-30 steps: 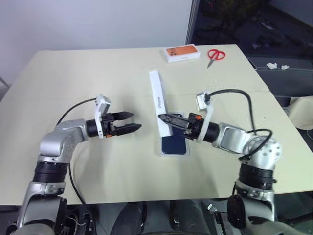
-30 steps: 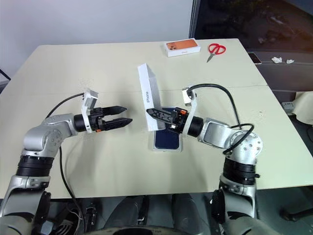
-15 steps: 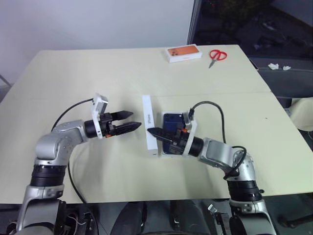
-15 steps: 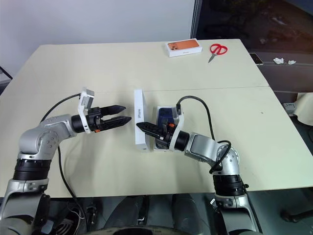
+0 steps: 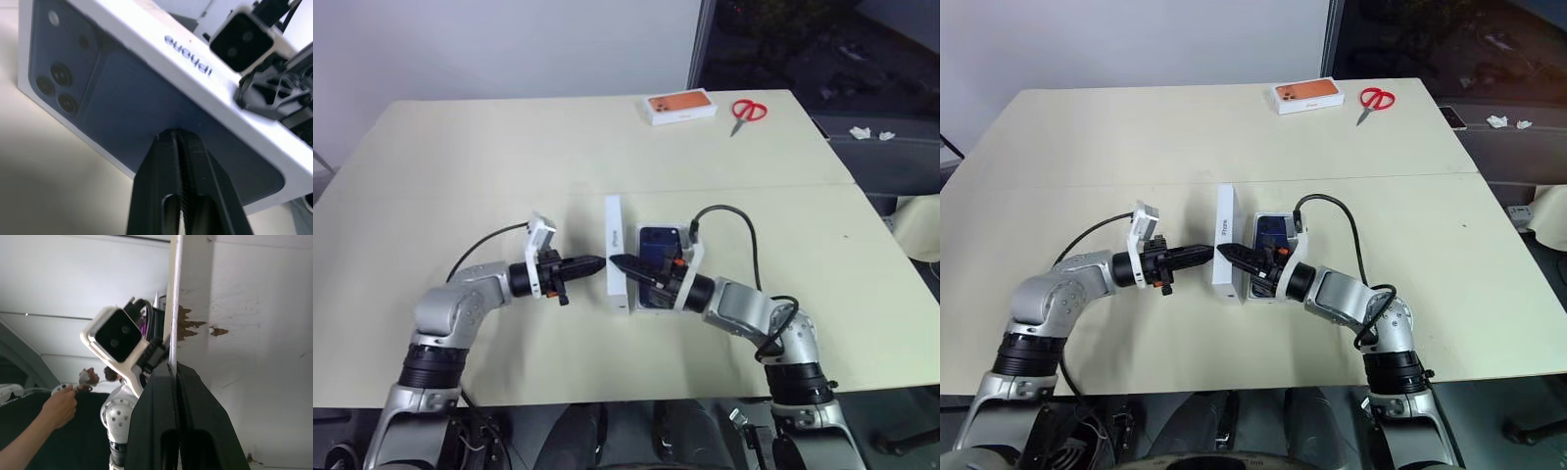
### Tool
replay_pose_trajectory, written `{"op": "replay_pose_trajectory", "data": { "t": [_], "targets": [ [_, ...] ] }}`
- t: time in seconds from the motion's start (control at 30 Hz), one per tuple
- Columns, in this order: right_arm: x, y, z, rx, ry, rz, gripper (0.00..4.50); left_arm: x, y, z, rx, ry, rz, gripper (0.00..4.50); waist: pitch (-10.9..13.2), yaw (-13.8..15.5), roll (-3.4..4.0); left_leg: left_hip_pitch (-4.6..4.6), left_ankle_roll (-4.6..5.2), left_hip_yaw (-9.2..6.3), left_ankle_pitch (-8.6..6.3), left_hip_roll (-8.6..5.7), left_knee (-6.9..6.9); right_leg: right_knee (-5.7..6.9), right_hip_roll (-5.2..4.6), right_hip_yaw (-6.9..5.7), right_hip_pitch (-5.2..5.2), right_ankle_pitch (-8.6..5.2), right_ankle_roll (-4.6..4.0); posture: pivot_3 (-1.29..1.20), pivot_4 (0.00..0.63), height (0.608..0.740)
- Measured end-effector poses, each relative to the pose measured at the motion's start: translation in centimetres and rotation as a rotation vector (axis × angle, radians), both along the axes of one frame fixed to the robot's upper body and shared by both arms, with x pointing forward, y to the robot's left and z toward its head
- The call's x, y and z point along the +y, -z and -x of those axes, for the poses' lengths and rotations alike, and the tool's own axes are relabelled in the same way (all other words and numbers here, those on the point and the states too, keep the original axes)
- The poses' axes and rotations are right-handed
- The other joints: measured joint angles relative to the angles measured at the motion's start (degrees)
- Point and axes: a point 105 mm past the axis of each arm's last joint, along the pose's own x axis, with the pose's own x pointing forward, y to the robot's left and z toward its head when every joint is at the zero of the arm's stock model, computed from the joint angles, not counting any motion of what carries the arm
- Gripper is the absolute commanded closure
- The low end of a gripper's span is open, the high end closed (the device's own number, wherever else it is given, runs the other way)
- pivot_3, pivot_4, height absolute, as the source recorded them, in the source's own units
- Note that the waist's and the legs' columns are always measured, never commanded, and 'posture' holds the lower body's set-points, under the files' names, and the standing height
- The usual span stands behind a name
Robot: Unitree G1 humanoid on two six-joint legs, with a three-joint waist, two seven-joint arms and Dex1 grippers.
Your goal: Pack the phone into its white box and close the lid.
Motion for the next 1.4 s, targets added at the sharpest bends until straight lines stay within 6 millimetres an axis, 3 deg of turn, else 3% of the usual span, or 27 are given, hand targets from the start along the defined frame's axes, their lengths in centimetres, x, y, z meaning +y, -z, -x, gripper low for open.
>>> {"op": "replay_pose_trajectory", "data": {
  "t": [0.1, 0.23, 0.37, 0.5, 0.63, 0.77, 0.9, 1.13, 1.23, 1.37, 1.4],
  "targets": [
    [-0.4, 0.3, -0.4, -0.007, 0.027, 0.021, 3.56, -0.7, 0.4, -0.1, -0.010, 0.007, 0.000, 4.50, -0.03, 0.12, 0.01, 0.03, 0.00, 0.00, 0.00, 0.00, 0.01, 0.00, 0.00, 0.00, 0.04, 0.00, 0.00, 0.00, 0.150, 0.740],
    [-1.5, 0.4, -0.6, -0.043, 0.039, 0.083, 1.60, -1.8, 0.2, -0.2, -0.017, 0.017, 0.028, 4.50, -0.03, 0.29, 0.01, 0.02, 0.01, 0.00, 0.00, -0.04, 0.04, -0.02, -0.04, 0.00, 0.06, 0.00, 0.00, 0.00, 0.150, 0.740],
    [-3.5, -0.1, 0.8, -0.261, -0.128, 0.350, 1.60, -2.9, 0.1, 0.0, -0.015, 0.051, 0.040, 4.50, -0.01, 0.12, 0.05, -0.01, 0.07, 0.10, -0.04, -0.05, 0.06, -0.04, -0.04, 0.00, 0.04, 0.00, 0.01, 0.00, 0.150, 0.740],
    [-7.8, -2.8, -1.5, -0.468, -0.103, 0.588, 1.60, -3.5, 0.1, 0.0, -0.016, 0.063, 0.054, 4.50, 0.00, 0.07, 0.02, 0.01, 0.07, 0.13, -0.04, 0.05, 0.04, -0.04, 0.05, -0.02, 0.05, -0.01, 0.03, 0.00, 0.150, 0.740],
    [-10.4, -3.7, -2.2, -0.603, -0.148, 0.770, 1.60, -3.9, 0.5, -0.1, -0.005, 0.062, 0.065, 4.50, 0.01, 0.11, 0.01, -0.01, 0.07, 0.15, -0.04, 0.08, 0.03, -0.11, 0.07, -0.02, 0.04, -0.02, 0.04, 0.00, 0.150, 0.740],
    [-11.5, -2.1, -2.1, -0.718, -0.265, 0.981, 1.60, -4.4, 0.4, -0.2, -0.003, 0.067, 0.071, 4.50, 0.02, 0.24, -0.01, -0.03, 0.07, 0.16, -0.04, 0.07, 0.07, -0.11, 0.03, -0.02, 0.04, -0.02, 0.04, 0.00, 0.150, 0.740],
    [-11.7, -1.4, -2.3, -0.779, -0.317, 1.053, 1.60, -4.2, 0.2, -0.4, -0.015, 0.065, 0.059, 4.50, 0.03, 0.16, -0.02, -0.03, 0.06, 0.16, -0.04, 0.07, 0.06, -0.10, 0.01, -0.01, 0.04, -0.02, 0.04, 0.00, 0.150, 0.740],
    [-11.4, -1.8, -3.8, -0.943, -0.280, 1.162, 1.60, -0.4, 0.4, -1.2, -0.033, -0.017, -0.045, 4.50, 0.03, 0.26, -0.02, -0.03, 0.04, 0.15, -0.04, 0.05, 0.05, -0.10, -0.01, -0.01, 0.01, -0.02, 0.04, 0.00, 0.150, 0.740],
    [-11.6, -1.6, -4.0, -0.956, -0.284, 1.189, 2.39, 1.2, 2.0, -1.2, -0.005, -0.048, -0.105, 4.50, 0.03, 0.32, -0.02, -0.03, 0.04, 0.15, -0.04, 0.00, 0.05, -0.12, -0.08, -0.01, 0.02, -0.02, 0.03, 0.00, 0.150, 0.740],
    [-11.7, -1.2, -4.2, -0.981, -0.290, 1.219, 4.47, 1.2, 3.7, -0.8, 0.048, -0.017, -0.155, 4.50, 0.03, 1.01, -0.02, -0.03, 0.05, 0.14, -0.04, -0.04, 0.06, -0.12, -0.11, -0.01, 0.02, -0.02, 0.03, 0.00, 0.150, 0.740],
    [-11.7, -1.0, -4.3, -0.987, -0.294, 1.229, 4.47, 1.0, 4.0, -0.8, 0.060, -0.012, -0.151, 4.50, 0.03, 1.17, -0.02, -0.03, 0.05, 0.14, -0.04, -0.04, 0.06, -0.12, -0.12, -0.01, 0.02, -0.02, 0.03, 0.00, 0.150, 0.740]
  ]
}}
